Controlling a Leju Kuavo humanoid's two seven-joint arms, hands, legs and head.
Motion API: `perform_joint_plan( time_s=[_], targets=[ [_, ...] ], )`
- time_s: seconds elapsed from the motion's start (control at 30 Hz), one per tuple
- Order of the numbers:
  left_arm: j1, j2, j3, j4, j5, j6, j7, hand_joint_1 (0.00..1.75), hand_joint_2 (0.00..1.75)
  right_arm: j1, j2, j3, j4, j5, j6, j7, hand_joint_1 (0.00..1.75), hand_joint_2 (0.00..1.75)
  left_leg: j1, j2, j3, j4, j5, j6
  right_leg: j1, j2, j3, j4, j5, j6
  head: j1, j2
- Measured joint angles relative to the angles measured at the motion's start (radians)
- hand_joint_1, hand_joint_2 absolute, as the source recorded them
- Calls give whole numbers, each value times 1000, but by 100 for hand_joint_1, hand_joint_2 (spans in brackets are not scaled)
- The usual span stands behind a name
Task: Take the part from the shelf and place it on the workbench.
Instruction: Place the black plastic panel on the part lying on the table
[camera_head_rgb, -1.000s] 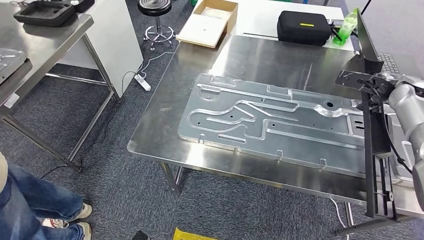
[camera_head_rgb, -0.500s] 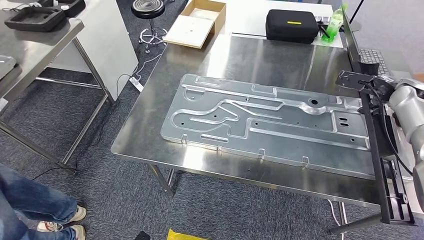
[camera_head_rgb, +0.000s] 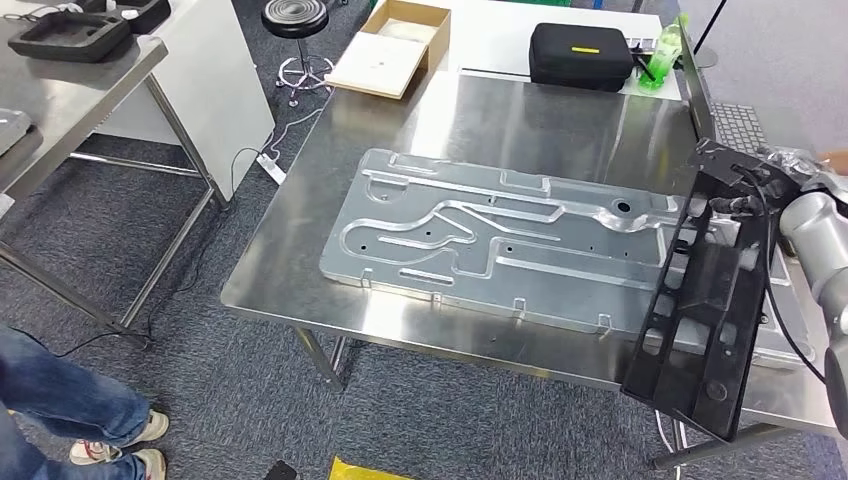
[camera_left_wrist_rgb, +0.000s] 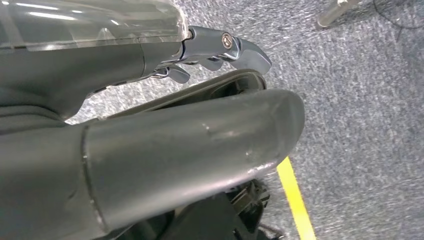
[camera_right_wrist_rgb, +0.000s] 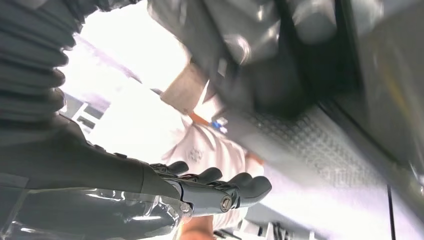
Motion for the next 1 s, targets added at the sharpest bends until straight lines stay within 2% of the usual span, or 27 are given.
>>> perform_joint_plan(
  time_s=[0.03, 0.07, 0.13, 0.2, 0.23, 0.3, 0.33, 0.37, 0.4, 0.43, 0.5, 0.57, 0.67, 0.7, 0.77, 0.83, 0.87, 0.9, 0.93, 0.97, 1.0],
  targets=[
    [-1, 0, 2, 0, 0, 0, -1, 0, 0, 0, 0, -4, -2, 0, -10, -5, 0, 175, 1, -1, -4, 10, -6, -9, 1, 2, 16, -30, 5, -5, 0, 0],
    [-2, 1, 3, 0, 0, 1, -2, 0, 0, 2, -1, -9, -5, 0, -21, -12, 0, 175, 1, -2, -8, 16, -9, -15, 5, 6, 19, -38, 0, -15, 0, 0],
    [-1, 0, 5, 0, -1, 1, -4, 0, 0, 7, -1, -18, -14, 0, -45, -30, 0, 175, 3, -3, -11, 19, -11, -22, 11, 8, 16, -36, 1, -39, 0, 0],
    [0, 0, 5, 0, -3, 1, -6, 0, 0, 8, -1, -25, -26, 0, -62, -41, 0, 175, 8, -3, -22, 46, -33, -28, 14, 8, 14, -36, 3, -55, -1, 0],
    [0, -1, 5, 0, -3, 1, -6, 0, 0, 8, -1, -29, -30, -1, -66, -45, 0, 175, 9, -2, -38, 84, -57, -30, 17, 7, 15, -36, 3, -61, -1, 0],
    [-1, -2, 5, 0, -5, 1, -7, 0, 0, 8, -1, -37, -36, -1, -69, -49, 0, 175, 8, -2, -93, 208, -119, -27, 25, 7, 14, -36, 3, -70, -1, 0],
    [0, -3, 5, 0, -6, 1, -8, 0, 0, 9, -1, -40, -37, -1, -70, -50, 0, 175, 7, -2, -121, 266, -140, -22, 30, 7, 14, -36, 3, -73, -1, 0],
    [0, -4, 5, 0, -8, 1, -8, 0, 0, 10, -1, -42, -38, -1, -70, -51, 0, 175, 4, -2, -137, 299, -145, -16, 35, 8, 14, -36, 3, -76, -1, 0],
    [1, -4, 5, 0, -9, 1, -8, 0, 0, 11, -1, -43, -39, -1, -70, -51, 0, 131, -1, -2, -137, 296, -131, -8, 39, 8, 15, -36, 3, -77, -1, 0],
    [1, -4, 5, 0, -9, 0, -9, 0, 0, 11, -1, -45, -40, -1, -70, -51, 0, 87, -7, -2, -118, 256, -102, 0, 42, 9, 16, -36, 2, -79, -1, 0],
    [0, -4, 6, 0, -11, 1, -9, 0, 0, 11, -1, -47, -42, 0, -73, -51, 0, 0, -23, -3, -54, 124, -38, 20, 45, 10, 18, -37, 2, -79, -1, 0],
    [-2, -3, 6, 0, -13, 1, -11, 0, 0, 13, -1, -50, -44, 1, -83, -55, 0, 0, -33, -3, -12, 38, -15, 31, 45, 10, 17, -39, 4, -75, 0, 0],
    [-2, -5, 6, 0, -19, 1, -13, 0, 0, 27, -5, -59, -59, -6, -157, -96, 0, 0, -33, -2, 1, 5, -7, 34, 41, 10, 17, -46, 10, -62, -1, 0],
    [-1, -6, 6, 0, -20, 2, -14, 0, 0, 35, -7, -65, -69, -16, -198, -126, 0, 0, -30, -1, 7, -8, 0, 35, 41, 9, 15, -39, 3, -58, 0, 0],
    [-2, -8, 6, 0, -21, 3, -15, 0, 0, 65, -11, -89, -98, -53, -289, -215, 0, 0, -24, 0, 16, -28, 12, 37, 41, 7, -12, 28, -41, -50, 0, 0],
    [-2, -10, 6, 0, -26, 4, -15, 0, 0, 128, -7, -129, -149, -106, -366, -307, 0, 0, -21, -1, 17, -30, 13, 39, 37, 6, -65, 143, -96, -40, 0, 0],
    [-1, -12, 6, 0, -29, 4, -15, 0, 0, 169, -2, -157, -185, -130, -393, -338, 0, 44, -19, -1, 17, -29, 13, 38, 33, 5, -82, 180, -105, -35, 0, 0],
    [0, -14, 6, 0, -31, 4, -15, 0, 0, 209, 5, -183, -222, -148, -409, -357, 0, 44, -17, -2, 16, -26, 11, 37, 28, 3, -84, 185, -96, -30, 0, 0],
    [1, -16, 6, 1, -33, 5, -14, 0, 0, 239, 12, -207, -255, -160, -419, -367, 0, 44, -16, -2, 14, -21, 9, 33, 23, 1, -69, 153, -71, -26, 1, 0],
    [1, -17, 6, 1, -34, 5, -14, 0, 0, 257, 18, -225, -280, -165, -421, -372, 0, 44, -15, -3, 11, -14, 5, 29, 17, -1, -39, 94, -39, -22, 0, 0],
    [1, -18, 6, 1, -35, 5, -14, 0, 0, 266, 23, -237, -299, -173, -415, -377, 0, 0, -15, -3, 6, -5, 0, 22, 15, -3, -10, 37, -18, -20, 1, 0]
  ],
)
